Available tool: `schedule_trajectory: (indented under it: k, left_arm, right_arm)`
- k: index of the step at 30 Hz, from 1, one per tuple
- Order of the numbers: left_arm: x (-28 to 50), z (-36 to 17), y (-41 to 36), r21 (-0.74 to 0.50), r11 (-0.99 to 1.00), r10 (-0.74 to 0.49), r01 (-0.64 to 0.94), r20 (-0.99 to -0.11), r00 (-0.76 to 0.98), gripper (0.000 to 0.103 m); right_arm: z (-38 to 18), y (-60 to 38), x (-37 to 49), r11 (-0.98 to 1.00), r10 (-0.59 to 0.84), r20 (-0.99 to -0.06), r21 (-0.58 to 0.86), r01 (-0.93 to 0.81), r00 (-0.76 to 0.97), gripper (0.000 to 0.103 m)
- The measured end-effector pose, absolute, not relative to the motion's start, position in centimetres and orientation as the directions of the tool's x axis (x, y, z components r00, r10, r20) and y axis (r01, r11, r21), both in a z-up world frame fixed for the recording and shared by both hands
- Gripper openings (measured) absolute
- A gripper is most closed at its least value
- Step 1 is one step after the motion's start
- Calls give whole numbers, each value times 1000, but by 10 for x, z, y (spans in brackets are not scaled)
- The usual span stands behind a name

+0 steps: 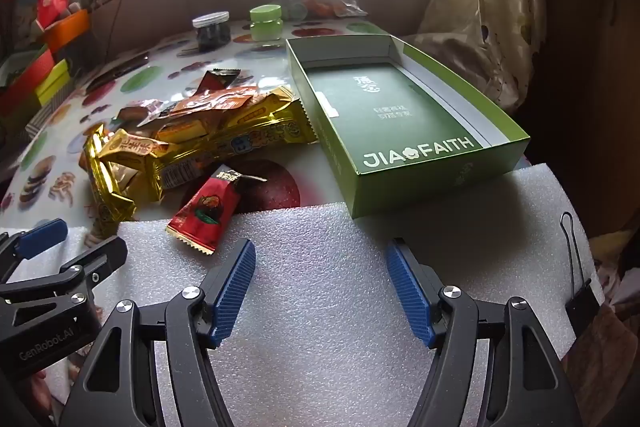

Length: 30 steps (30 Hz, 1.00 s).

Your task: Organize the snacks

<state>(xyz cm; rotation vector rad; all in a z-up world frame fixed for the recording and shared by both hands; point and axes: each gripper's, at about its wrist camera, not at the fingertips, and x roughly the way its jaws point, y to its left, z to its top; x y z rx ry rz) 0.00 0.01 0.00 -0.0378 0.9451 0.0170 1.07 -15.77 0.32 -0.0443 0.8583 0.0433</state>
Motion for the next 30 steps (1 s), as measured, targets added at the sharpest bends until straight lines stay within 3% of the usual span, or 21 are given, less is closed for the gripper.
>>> schedule_trajectory:
  k: [30]
  left_arm:
    - [0,0,0,-26,999,-3,-31,-812,584,83]
  right_arm:
    - [2,-159,9,998,22,-757,-18,-54,653,68]
